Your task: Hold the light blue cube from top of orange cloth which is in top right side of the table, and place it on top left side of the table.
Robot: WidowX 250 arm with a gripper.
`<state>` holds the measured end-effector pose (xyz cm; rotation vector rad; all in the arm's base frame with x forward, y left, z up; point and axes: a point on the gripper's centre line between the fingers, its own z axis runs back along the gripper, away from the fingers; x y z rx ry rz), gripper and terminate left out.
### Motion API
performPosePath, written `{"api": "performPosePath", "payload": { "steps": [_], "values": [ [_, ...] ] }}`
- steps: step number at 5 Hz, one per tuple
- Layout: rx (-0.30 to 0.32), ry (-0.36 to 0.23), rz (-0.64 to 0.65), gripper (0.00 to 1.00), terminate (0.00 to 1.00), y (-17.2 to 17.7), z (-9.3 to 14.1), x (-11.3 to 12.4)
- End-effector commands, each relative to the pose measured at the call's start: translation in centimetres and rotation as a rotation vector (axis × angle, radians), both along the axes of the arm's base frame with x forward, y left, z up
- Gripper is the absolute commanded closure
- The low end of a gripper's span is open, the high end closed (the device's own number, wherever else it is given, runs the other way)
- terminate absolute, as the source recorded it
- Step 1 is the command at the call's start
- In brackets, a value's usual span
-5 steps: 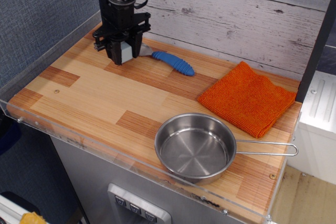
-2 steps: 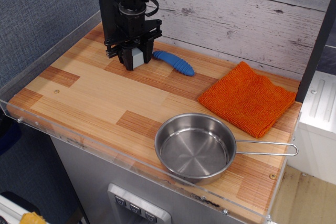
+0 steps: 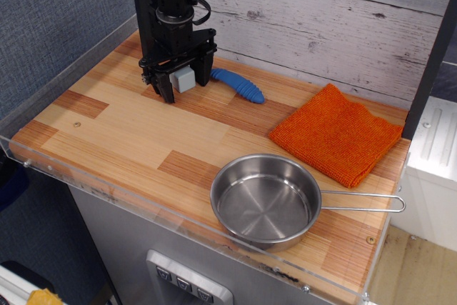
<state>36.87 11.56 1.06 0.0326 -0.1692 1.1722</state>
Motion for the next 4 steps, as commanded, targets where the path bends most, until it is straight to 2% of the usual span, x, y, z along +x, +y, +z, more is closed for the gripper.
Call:
{"api": "performPosePath", "payload": {
  "steps": [1,2,4],
  "values": [
    [0.003,-0.065,-0.009,0.00,0.00,-0.6,2.7,-0.1],
    [0.014,-0.127,-0.003,0.00,0.00,-0.8,3.8,0.0],
    [0.037,-0.222,-0.057,0.00,0.00,-2.7,8.0,1.0]
  ]
}}
